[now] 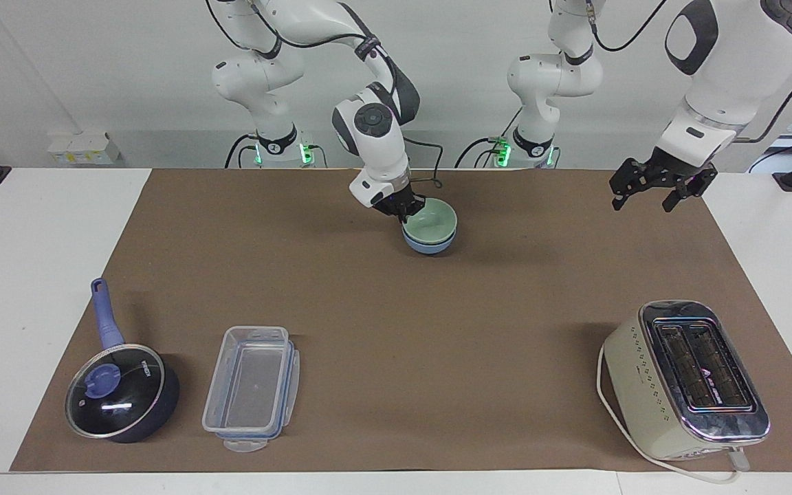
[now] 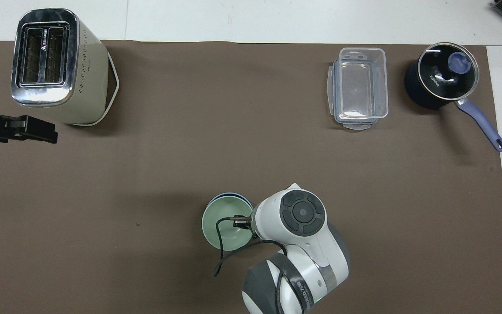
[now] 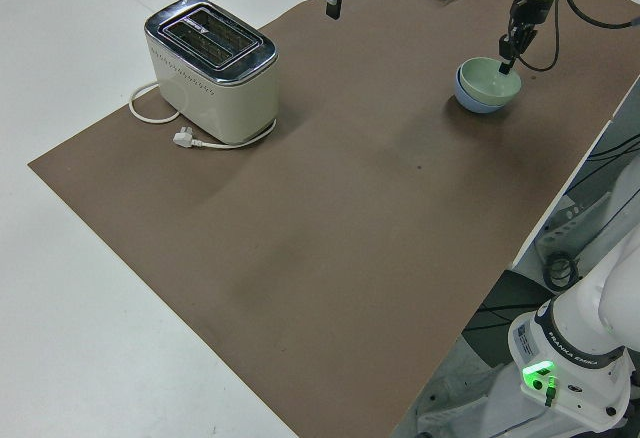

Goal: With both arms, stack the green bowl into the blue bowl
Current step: 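Lower the green bowl into the blue bowl and open the right gripper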

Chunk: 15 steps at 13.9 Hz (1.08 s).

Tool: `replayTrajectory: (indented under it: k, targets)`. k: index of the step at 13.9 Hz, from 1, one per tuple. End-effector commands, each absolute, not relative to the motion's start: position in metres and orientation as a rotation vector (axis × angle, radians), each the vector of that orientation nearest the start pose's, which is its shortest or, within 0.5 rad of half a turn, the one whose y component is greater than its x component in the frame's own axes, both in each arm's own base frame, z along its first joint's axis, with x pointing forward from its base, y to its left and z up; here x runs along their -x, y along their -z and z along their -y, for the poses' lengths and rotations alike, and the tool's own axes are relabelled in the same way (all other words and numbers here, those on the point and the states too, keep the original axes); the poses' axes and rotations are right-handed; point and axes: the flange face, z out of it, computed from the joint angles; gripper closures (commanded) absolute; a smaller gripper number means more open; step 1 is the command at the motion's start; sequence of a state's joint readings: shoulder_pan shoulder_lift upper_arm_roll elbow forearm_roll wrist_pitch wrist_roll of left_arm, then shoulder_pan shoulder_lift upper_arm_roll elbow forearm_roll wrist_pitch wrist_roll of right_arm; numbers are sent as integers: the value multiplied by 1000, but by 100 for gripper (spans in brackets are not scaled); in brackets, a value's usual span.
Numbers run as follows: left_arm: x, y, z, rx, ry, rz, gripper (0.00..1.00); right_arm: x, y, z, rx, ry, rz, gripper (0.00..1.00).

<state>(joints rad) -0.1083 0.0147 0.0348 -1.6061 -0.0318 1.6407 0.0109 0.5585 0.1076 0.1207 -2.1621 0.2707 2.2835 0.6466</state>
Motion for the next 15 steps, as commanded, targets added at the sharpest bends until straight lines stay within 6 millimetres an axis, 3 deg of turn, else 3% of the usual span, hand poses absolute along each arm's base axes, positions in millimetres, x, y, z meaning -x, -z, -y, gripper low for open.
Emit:
replayTrajectory:
  k: [1, 10, 14, 15]
  targets:
    - [-563, -610, 41, 3154, 19, -134, 0, -431, -349, -351, 2916, -168, -270, 100]
    - [-564, -609, 40, 3154, 16, -132, 0, -432, -345, -347, 2924, -158, -259, 100]
    - [-564, -609, 41, 3154, 16, -134, 0, -432, -350, -345, 2934, -178, -265, 85]
    - [-564, -609, 41, 3154, 16, -134, 0, -433, -354, -343, 2941, -195, -263, 76]
